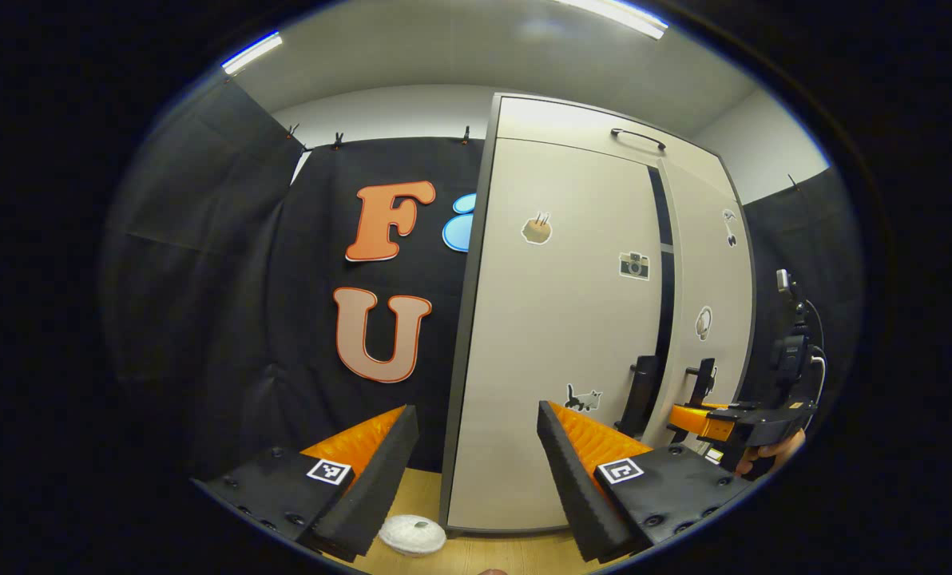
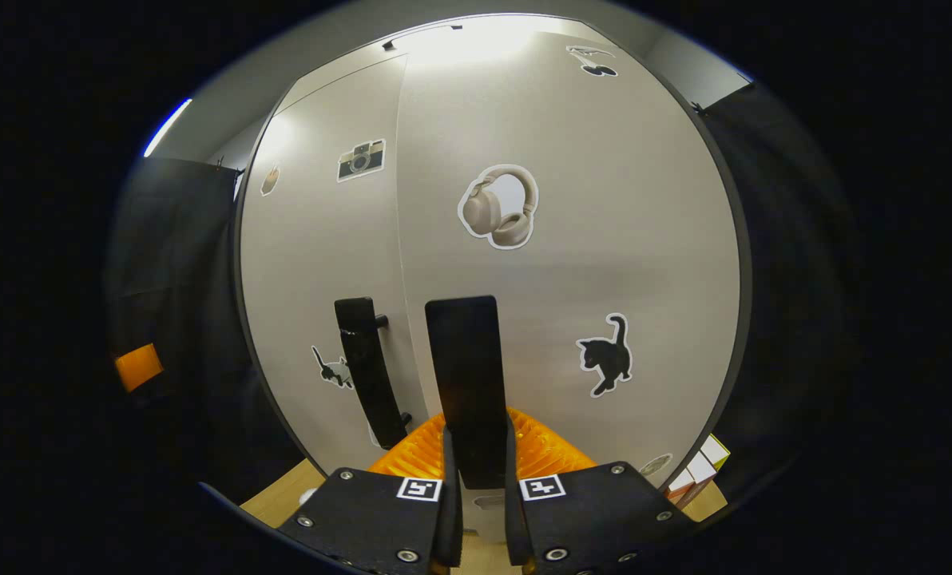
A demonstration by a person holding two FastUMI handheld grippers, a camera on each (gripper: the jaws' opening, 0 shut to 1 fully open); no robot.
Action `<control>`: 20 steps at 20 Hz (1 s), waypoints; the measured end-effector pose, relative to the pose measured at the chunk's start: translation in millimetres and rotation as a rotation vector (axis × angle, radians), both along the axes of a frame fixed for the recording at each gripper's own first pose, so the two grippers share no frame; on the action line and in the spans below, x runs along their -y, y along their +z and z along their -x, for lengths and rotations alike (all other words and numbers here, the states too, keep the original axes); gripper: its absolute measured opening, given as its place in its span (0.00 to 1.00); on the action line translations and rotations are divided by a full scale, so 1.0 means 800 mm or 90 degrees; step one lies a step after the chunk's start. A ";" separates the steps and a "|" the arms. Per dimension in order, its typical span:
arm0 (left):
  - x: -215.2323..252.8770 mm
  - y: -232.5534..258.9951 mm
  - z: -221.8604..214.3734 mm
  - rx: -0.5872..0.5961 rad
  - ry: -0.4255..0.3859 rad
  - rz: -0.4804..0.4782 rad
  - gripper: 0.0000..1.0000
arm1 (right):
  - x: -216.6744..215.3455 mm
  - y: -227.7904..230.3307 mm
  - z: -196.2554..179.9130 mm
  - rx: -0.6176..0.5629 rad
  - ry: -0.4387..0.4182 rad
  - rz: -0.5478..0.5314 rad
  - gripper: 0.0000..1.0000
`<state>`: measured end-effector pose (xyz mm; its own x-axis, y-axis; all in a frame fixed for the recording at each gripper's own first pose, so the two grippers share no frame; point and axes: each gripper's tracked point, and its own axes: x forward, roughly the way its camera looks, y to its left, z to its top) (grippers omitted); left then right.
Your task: Open the right door of the double-door shoe cabinet with the right hand, and open the left door with the left hand.
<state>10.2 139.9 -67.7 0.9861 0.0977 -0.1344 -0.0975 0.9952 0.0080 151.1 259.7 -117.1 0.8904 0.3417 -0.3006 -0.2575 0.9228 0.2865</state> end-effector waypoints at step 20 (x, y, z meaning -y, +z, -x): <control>0.134 0.002 0.025 -0.025 -0.048 -0.011 0.95 | 0.054 0.024 0.059 0.000 0.045 -0.032 0.20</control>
<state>-9.9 32.3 -65.9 0.9847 0.0267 -0.1723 -0.0221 0.9994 0.0284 103.6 216.7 -98.2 0.8632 0.4192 -0.2814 -0.3221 0.8864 0.3324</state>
